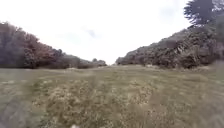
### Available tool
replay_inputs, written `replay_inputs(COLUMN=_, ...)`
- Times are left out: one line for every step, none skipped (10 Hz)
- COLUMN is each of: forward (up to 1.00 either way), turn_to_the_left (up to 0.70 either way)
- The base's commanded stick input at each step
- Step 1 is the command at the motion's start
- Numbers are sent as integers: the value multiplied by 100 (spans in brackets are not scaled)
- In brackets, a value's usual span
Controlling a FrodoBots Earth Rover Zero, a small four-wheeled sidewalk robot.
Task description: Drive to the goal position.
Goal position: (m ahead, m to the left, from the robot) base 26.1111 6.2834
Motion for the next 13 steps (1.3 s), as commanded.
replay_inputs(forward=100, turn_to_the_left=0)
replay_inputs(forward=100, turn_to_the_left=0)
replay_inputs(forward=100, turn_to_the_left=0)
replay_inputs(forward=100, turn_to_the_left=0)
replay_inputs(forward=100, turn_to_the_left=0)
replay_inputs(forward=100, turn_to_the_left=0)
replay_inputs(forward=100, turn_to_the_left=0)
replay_inputs(forward=100, turn_to_the_left=0)
replay_inputs(forward=100, turn_to_the_left=0)
replay_inputs(forward=100, turn_to_the_left=0)
replay_inputs(forward=100, turn_to_the_left=0)
replay_inputs(forward=100, turn_to_the_left=0)
replay_inputs(forward=100, turn_to_the_left=0)
